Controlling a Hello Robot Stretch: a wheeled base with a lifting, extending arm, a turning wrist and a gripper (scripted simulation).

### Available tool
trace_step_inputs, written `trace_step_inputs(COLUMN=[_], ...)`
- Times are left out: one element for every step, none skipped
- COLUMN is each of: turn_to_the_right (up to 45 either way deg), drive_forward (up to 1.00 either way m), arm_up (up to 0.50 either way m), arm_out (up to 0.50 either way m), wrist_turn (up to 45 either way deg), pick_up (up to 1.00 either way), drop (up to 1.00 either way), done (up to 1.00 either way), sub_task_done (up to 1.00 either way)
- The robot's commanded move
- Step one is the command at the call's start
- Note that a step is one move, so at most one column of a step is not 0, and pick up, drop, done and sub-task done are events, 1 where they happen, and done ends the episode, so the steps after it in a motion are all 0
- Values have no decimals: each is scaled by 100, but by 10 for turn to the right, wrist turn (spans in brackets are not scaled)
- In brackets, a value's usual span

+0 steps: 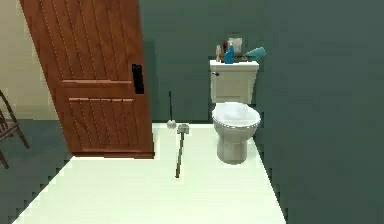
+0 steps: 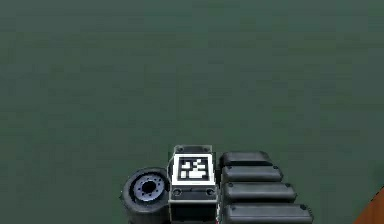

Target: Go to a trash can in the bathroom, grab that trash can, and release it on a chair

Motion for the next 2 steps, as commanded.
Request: trace_step_inputs(turn_to_the_right=[0, -180], drive_forward=[25, 0], arm_up=[0, 0], arm_out=[0, 0], wrist_turn=[0, 0], pick_up=[0, 0], drop=[0, 0], done=[0, 0], sub_task_done=[0, 0])
